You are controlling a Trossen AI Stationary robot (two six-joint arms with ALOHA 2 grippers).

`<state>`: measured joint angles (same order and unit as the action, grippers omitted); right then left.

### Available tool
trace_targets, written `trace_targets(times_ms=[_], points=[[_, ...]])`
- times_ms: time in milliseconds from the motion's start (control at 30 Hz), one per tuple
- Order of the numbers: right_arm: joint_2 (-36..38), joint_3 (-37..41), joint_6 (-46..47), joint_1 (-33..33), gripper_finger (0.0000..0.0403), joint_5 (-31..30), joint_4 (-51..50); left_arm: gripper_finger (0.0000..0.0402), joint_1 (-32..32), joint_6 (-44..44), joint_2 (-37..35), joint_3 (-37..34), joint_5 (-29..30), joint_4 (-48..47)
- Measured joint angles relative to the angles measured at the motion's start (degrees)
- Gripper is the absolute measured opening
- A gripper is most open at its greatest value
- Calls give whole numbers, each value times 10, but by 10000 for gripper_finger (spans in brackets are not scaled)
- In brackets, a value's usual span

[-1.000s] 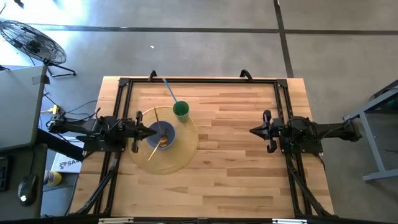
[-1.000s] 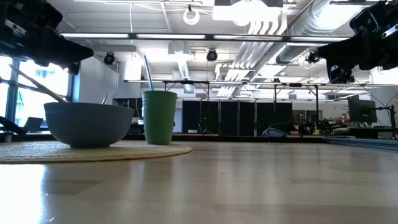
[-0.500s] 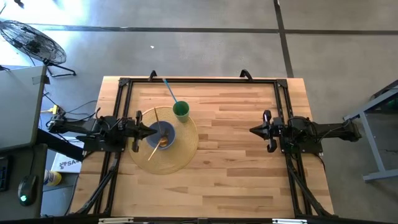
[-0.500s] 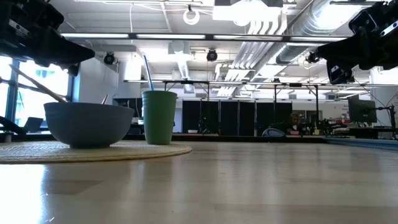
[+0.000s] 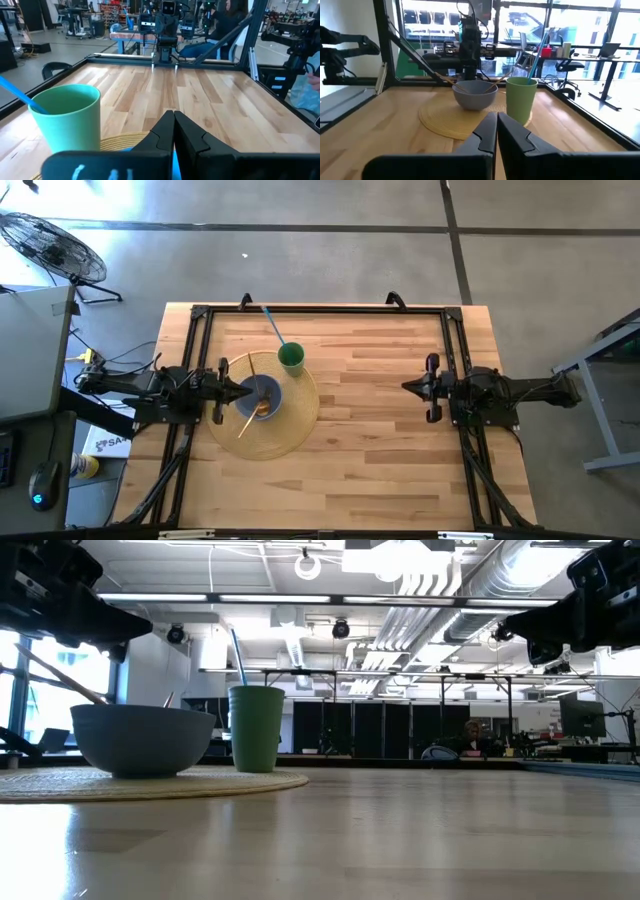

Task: Pick & Place Utensil
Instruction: Return to Home Position

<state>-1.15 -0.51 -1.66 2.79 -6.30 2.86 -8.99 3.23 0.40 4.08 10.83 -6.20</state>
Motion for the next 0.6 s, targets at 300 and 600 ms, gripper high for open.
trace_targets(times_ms=[300, 600], points=[[0, 0, 84, 0, 8, 2, 8, 1, 0, 1, 0, 0, 0, 0], [0, 0, 88, 0, 9, 2, 8, 1, 0, 1, 0, -1, 0, 2]])
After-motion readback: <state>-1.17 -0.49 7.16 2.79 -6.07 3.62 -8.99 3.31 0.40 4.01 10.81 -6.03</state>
